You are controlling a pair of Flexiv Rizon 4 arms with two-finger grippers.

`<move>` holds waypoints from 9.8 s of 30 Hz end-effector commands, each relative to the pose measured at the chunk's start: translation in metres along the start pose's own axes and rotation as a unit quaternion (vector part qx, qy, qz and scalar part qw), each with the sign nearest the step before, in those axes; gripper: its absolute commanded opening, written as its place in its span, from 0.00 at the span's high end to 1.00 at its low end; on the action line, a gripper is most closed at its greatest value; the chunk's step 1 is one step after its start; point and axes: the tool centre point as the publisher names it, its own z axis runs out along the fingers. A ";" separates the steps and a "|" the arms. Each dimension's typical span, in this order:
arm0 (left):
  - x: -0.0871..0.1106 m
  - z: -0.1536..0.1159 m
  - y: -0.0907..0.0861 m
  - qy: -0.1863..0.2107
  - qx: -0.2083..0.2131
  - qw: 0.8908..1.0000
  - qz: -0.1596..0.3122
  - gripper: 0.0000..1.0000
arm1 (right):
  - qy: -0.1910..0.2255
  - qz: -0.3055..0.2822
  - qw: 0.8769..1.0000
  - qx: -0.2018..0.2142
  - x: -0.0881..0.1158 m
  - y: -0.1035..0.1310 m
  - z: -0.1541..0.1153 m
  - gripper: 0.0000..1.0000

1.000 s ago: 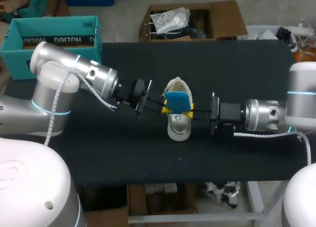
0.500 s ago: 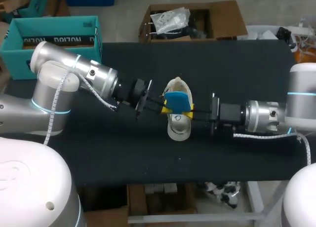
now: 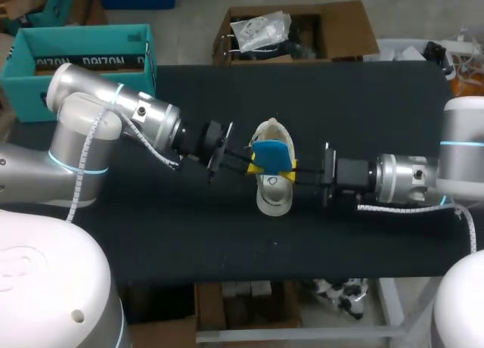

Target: Open the shoe tongue, take the insole out of the shoe, put the insole back into the shoe, and pack the shoe into the shoebox

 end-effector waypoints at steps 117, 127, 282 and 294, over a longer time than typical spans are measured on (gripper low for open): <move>-0.022 0.009 0.021 0.070 -0.009 0.983 0.168 1.00 | 0.038 -0.133 0.983 -0.118 0.006 0.056 0.002 1.00; -0.019 0.011 0.025 0.074 -0.014 0.981 0.176 1.00 | 0.036 -0.145 0.981 -0.123 0.005 0.041 0.000 0.58; -0.021 0.016 0.047 0.036 -0.063 0.971 0.230 1.00 | 0.021 -0.204 0.959 -0.195 -0.003 0.028 0.001 1.00; -0.036 0.017 0.067 0.021 -0.079 0.977 0.198 1.00 | 0.008 -0.201 0.958 -0.205 0.005 0.055 0.011 1.00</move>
